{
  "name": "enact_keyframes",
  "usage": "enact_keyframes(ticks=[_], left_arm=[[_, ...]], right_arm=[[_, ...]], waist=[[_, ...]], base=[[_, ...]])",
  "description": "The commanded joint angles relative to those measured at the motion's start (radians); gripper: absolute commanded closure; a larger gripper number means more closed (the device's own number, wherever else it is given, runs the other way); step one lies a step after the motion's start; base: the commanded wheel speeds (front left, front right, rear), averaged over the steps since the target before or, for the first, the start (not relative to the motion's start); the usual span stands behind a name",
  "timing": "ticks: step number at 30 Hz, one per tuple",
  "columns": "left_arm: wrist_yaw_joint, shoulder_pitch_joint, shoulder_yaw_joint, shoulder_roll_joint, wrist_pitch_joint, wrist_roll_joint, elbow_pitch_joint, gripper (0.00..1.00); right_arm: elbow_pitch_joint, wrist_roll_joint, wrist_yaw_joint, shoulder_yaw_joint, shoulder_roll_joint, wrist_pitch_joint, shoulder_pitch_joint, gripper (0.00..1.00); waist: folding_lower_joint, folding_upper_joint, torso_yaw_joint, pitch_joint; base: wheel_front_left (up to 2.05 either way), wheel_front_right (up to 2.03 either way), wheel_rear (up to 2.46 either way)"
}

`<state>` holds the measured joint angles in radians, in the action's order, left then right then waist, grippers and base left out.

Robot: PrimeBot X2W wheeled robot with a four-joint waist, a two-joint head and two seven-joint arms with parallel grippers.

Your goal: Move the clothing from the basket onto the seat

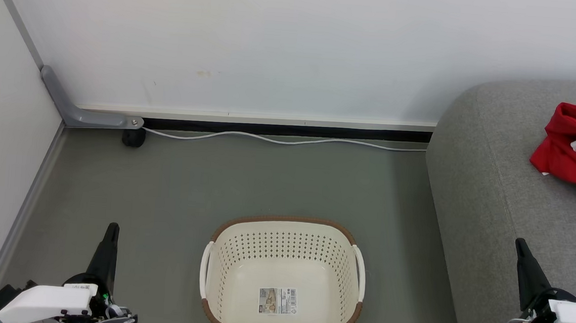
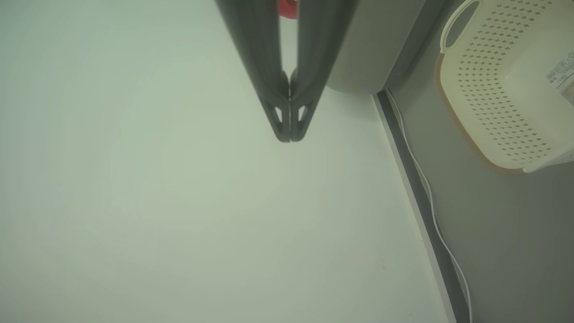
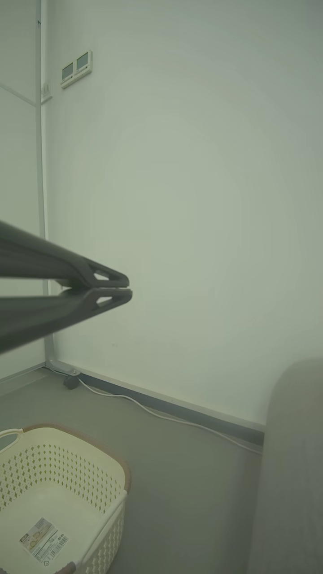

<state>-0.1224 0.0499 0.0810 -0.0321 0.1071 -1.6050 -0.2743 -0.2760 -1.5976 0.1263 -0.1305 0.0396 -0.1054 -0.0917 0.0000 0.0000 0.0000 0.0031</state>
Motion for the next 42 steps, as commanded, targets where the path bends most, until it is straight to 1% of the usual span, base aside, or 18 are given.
enact_keyframes(ticks=[1,42], left_arm=[[-0.008,0.058,0.033,-0.018,0.006,-0.004,0.029,1.00],[-0.008,0.058,0.033,-0.018,0.006,-0.004,0.029,1.00]], right_arm=[[0.031,-0.011,0.004,0.017,0.011,-0.008,-0.016,1.00],[0.031,-0.011,0.004,0.017,0.011,-0.008,-0.016,1.00]], waist=[[0.0000,0.0000,0.000,0.000],[0.0000,0.0000,0.000,0.000]], base=[[0.00,0.00,0.00],[0.00,0.00,0.00]])
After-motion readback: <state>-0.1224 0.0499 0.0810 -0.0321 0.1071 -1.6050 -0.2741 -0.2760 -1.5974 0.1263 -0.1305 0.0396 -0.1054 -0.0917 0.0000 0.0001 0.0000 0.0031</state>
